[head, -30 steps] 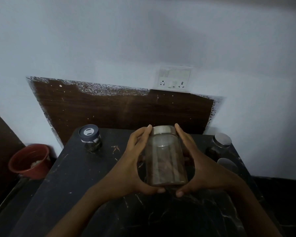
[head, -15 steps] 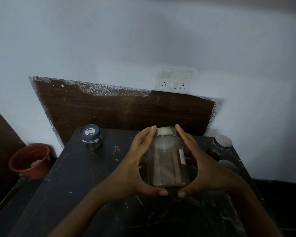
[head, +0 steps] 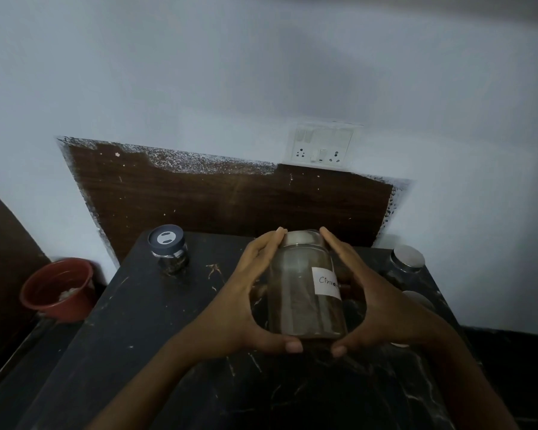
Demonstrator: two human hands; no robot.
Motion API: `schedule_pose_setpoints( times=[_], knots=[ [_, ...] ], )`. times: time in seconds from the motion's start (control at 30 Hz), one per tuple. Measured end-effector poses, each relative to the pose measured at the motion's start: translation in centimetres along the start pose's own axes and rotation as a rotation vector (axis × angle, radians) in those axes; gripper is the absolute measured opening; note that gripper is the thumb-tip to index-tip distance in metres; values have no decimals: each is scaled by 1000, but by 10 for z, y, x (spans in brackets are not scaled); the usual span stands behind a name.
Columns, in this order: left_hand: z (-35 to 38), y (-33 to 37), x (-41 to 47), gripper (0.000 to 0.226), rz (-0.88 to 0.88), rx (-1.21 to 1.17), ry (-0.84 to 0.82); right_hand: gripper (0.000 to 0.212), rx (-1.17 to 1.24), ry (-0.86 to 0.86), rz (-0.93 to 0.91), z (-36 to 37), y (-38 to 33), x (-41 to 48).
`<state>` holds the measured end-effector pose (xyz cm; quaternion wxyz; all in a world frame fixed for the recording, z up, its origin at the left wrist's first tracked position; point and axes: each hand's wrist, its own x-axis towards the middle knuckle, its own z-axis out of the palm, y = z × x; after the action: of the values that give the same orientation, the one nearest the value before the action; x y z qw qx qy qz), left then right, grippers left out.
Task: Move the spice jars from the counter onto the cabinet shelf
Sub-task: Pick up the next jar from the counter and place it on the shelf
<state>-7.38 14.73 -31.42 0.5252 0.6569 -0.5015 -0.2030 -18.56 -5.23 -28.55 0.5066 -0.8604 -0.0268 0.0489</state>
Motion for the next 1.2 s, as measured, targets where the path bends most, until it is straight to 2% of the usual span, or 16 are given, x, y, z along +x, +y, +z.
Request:
schedule_pose_setpoints(
  times=[0.2, 0.47, 0.63, 0.83, 1.2],
  knots=[
    [-1, -3, 1, 127, 15, 251, -38, 124, -86, 57, -4, 6, 2, 3],
    [0, -3, -2, 122, -3, 42, 8, 130, -72, 17, 35, -2, 1, 0],
    [-4, -6, 3, 124, -31, 124, -44, 125, -144, 43, 25, 1, 3, 4],
    [-7, -6, 3, 121, -44, 113, -14, 127, -114, 22, 41, -2, 0, 3],
    [-10, 2, 7, 120, -6, 145, 11, 122, -205, 46, -33, -7, -4, 6]
  ],
)
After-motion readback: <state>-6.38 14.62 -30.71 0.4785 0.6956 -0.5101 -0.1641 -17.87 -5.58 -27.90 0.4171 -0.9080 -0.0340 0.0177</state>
